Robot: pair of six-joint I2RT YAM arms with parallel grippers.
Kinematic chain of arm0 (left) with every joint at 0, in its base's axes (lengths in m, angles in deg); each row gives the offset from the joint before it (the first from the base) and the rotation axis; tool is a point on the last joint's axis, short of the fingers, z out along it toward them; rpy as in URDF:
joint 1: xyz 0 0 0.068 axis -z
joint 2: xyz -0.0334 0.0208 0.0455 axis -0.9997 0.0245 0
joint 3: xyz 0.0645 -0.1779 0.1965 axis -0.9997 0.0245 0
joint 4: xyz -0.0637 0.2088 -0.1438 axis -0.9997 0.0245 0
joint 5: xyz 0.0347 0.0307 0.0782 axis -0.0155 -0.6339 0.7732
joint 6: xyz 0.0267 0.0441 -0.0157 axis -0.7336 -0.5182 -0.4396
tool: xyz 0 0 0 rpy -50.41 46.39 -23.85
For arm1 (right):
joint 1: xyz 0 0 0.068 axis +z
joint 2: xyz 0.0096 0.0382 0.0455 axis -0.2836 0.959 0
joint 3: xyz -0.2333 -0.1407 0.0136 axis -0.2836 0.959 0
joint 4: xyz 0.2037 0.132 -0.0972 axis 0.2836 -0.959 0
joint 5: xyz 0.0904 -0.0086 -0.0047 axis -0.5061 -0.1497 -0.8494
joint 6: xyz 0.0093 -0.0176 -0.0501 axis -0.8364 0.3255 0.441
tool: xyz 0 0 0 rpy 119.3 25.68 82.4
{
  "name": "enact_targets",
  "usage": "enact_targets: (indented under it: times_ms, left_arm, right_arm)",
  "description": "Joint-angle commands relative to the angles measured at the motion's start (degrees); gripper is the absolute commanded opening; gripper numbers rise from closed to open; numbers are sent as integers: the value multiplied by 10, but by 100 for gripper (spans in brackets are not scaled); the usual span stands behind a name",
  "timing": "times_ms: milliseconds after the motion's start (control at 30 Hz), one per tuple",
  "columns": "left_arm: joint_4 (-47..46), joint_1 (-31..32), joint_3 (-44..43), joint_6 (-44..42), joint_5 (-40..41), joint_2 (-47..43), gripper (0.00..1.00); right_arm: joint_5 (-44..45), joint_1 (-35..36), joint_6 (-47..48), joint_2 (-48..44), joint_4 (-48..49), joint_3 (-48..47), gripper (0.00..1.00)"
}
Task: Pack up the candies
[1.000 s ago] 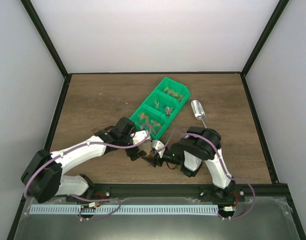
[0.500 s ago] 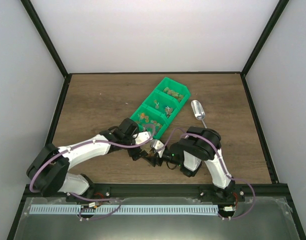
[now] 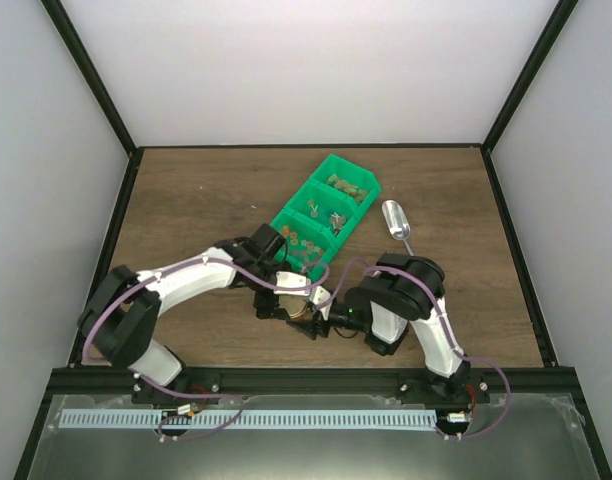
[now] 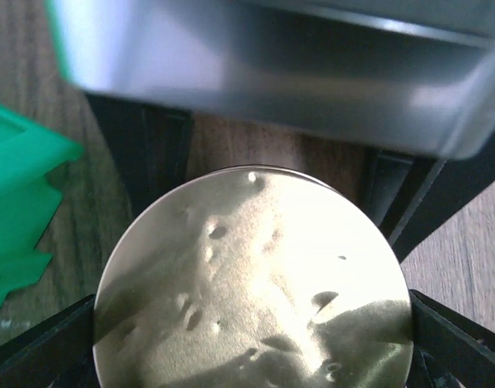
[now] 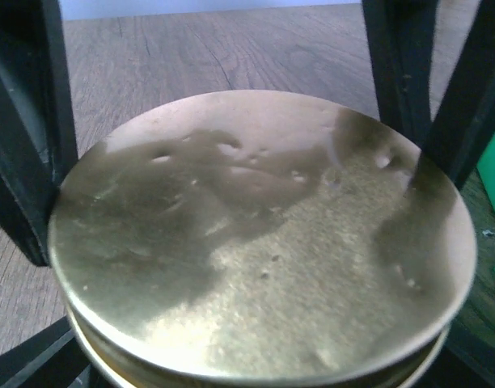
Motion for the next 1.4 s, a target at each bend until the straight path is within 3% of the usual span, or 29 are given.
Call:
enact_targets:
  times_ms: [0,100,200,367,667,1367]
  left_arm:
    - [79,-21,-62,-160,32,75,93]
    - [87,-29,-91,-158,30,88,97]
    - [81,-45,-103,-88,0,70,100]
    - [31,-45,-29,57,-40,-32,100]
    - [-54,-22,58,244,33,-93,100]
    - [-65,32,70,287,21,-89,100]
  right_arm:
    - [-106,14,26,-8,56,22,68]
    - [-94,14,20,-10,52,24,68]
    - [-75,14,14,-11,43,21,68]
    - [-43,14,1,-8,31,14,68]
    - [-23,14,-5,-1,13,0,68]
    - [23,16,-13,4,-29,-19,68]
